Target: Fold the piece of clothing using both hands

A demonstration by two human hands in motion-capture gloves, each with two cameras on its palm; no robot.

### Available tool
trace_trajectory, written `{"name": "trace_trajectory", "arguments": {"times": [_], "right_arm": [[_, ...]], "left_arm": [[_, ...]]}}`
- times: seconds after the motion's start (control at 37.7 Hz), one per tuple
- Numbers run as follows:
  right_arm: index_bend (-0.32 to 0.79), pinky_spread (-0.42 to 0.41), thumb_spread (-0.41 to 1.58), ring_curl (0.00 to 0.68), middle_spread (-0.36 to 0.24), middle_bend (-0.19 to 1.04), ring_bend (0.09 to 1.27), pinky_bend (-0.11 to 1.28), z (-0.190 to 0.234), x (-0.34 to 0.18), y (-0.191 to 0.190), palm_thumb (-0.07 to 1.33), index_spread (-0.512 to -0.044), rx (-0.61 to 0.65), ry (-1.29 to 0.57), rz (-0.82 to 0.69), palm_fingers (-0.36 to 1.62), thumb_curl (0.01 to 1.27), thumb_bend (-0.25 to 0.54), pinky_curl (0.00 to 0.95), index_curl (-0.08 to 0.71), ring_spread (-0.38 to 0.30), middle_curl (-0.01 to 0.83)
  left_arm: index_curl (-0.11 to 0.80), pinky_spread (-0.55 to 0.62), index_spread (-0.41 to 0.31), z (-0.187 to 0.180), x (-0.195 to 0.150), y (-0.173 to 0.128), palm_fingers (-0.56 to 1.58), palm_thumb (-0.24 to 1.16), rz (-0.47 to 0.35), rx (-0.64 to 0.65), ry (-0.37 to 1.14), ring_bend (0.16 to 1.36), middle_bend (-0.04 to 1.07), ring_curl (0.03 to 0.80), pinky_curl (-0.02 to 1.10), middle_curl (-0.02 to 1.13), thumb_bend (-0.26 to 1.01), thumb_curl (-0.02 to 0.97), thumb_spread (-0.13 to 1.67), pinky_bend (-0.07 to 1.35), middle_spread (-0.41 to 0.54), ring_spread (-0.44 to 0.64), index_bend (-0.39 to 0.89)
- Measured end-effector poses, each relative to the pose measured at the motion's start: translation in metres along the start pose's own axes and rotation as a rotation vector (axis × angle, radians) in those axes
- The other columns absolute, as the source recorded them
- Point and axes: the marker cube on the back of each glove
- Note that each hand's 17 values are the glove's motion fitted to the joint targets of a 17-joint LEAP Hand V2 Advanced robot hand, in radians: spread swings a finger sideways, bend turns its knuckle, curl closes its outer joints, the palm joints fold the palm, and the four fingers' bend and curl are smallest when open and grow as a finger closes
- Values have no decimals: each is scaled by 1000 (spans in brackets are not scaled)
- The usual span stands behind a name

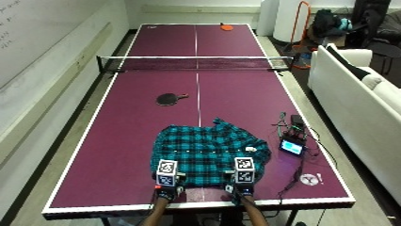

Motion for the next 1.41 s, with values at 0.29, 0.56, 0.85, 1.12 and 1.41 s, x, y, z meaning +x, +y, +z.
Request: {"name": "trace_trajectory", "arguments": {"times": [0.29,0.56,0.85,1.12,1.41], "right_arm": [[273,233,1162,192,-8,200,290,537,-6,11,18,486,-370,-17,10,-64,128,244,93,302,231,153,278],[366,25,1259,252,-208,258,469,354,42,38,-39,770,-360,311,-57,-132,896,291,222,257,310,-189,332],[88,-259,1301,423,-248,504,791,462,-89,45,3,799,-334,291,-269,-313,1384,259,200,344,295,-251,454],[115,-329,1251,488,-233,599,897,592,-169,19,-78,752,-331,26,-194,-195,1351,232,119,407,284,-231,502],[191,-346,1179,499,-223,610,872,601,-100,-19,-183,713,-340,-274,-38,-130,1343,216,29,421,343,-225,515]], "left_arm": [[237,77,-113,67,-14,-47,587,216,55,153,-125,640,203,300,336,306,6,208,1159,485,-54,17,213],[333,-197,-264,44,-21,-35,1123,471,88,376,-139,612,206,318,337,342,113,261,1258,416,-242,-264,287],[331,-335,-313,-71,-36,8,1387,558,178,379,117,802,508,414,367,472,118,263,1292,353,-362,-381,135],[362,-386,-338,-70,-50,-94,1390,590,85,213,18,874,602,458,429,522,93,256,1291,473,-389,-393,172],[410,-380,-349,-41,-24,-114,1328,616,95,-16,-2,915,622,478,451,537,65,248,1290,459,-387,-390,199]]}}
